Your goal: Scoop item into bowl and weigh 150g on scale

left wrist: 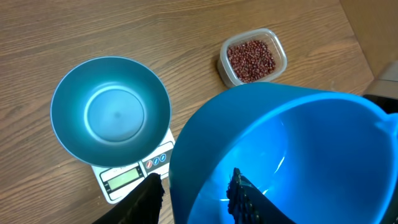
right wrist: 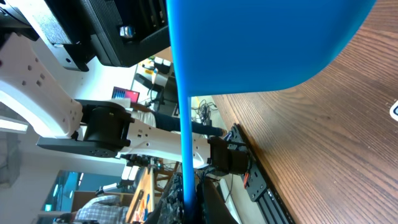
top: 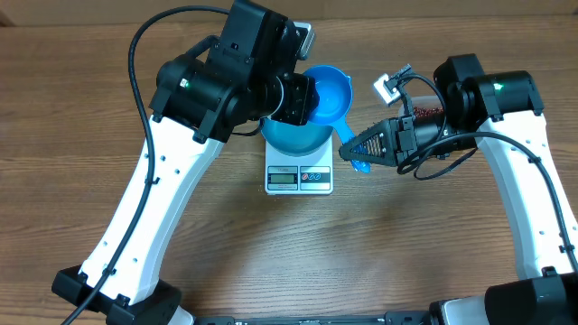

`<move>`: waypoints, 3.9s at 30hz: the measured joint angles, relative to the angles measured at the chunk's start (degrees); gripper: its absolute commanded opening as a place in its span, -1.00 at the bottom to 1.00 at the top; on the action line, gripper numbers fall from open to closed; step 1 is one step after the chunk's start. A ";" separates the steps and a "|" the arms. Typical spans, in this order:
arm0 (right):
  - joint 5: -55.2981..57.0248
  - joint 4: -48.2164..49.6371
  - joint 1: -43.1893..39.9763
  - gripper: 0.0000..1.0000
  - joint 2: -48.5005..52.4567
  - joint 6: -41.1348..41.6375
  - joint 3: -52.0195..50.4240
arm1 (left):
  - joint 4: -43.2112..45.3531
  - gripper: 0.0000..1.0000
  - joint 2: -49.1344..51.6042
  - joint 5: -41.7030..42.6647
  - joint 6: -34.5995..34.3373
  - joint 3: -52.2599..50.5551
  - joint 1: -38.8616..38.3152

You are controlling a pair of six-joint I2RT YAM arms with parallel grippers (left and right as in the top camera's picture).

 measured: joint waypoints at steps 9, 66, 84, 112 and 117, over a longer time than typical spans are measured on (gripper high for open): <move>-0.04 -0.07 0.00 -0.92 0.00 -0.17 0.00 | 0.00 -0.78 0.00 0.24 -0.07 0.00 0.02; 4.17 47.10 0.20 0.11 -0.42 39.30 0.46 | 4.24 -0.92 0.11 -3.48 -28.61 0.00 10.78; 5.46 64.70 0.20 0.25 -0.42 53.86 0.46 | 3.10 -0.91 0.11 -3.74 -49.05 0.00 10.84; 5.57 66.01 0.20 -0.34 -0.42 55.30 0.46 | 2.95 -0.92 0.11 -4.63 -52.72 0.00 4.70; 5.57 65.99 0.20 -0.46 -0.42 55.34 0.46 | 2.95 -0.92 0.11 -4.85 -53.07 0.00 4.33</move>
